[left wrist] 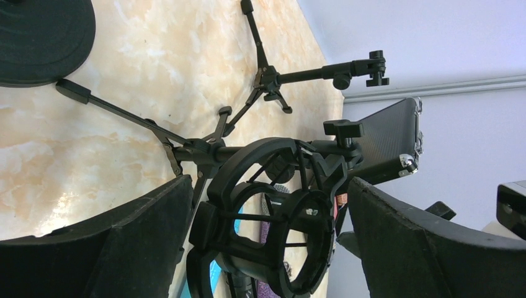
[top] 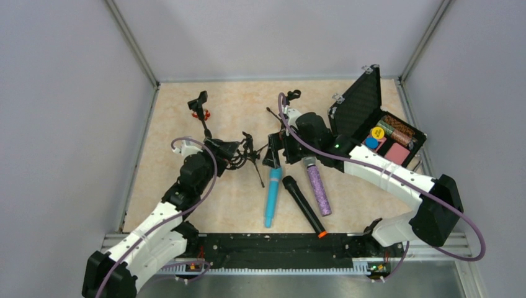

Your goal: Attach the microphones to the stand

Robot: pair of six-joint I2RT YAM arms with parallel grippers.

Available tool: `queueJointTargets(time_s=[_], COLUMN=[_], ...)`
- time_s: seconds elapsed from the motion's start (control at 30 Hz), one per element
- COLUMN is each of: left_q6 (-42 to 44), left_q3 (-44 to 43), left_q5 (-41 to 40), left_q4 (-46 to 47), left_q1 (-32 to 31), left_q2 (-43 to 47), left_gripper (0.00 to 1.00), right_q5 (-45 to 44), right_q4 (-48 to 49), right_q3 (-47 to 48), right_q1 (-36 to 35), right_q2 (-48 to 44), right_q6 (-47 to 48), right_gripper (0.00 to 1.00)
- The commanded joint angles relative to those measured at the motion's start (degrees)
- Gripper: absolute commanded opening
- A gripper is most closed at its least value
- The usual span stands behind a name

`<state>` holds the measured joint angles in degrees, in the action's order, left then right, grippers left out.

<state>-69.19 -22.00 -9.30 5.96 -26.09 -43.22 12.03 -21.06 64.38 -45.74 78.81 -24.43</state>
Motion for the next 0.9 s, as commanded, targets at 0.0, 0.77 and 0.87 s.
queueJointTargets(time_s=[0.0, 0.77, 0.87], left_q6=[2.5, 2.6, 4.4], left_q3=[-2.7, -3.1, -4.7], left_q5=[-1.7, -24.1, -26.2], left_q4=[0.0, -21.7, -26.3], left_q1=[-0.1, 0.0, -0.1], left_q2=[2.2, 17.6, 18.5], left_gripper=[0.99, 0.98, 0.98], right_q5=[-0.4, -1.5, -1.4], right_q4=[0.2, 0.1, -0.1], right_q3=[0.0, -1.7, -1.9], right_q1=[0.9, 1.6, 1.8], right_q2=[-2.3, -3.8, -3.8], right_q6=[0.9, 0.4, 0.5], right_gripper=[0.99, 0.99, 0.99])
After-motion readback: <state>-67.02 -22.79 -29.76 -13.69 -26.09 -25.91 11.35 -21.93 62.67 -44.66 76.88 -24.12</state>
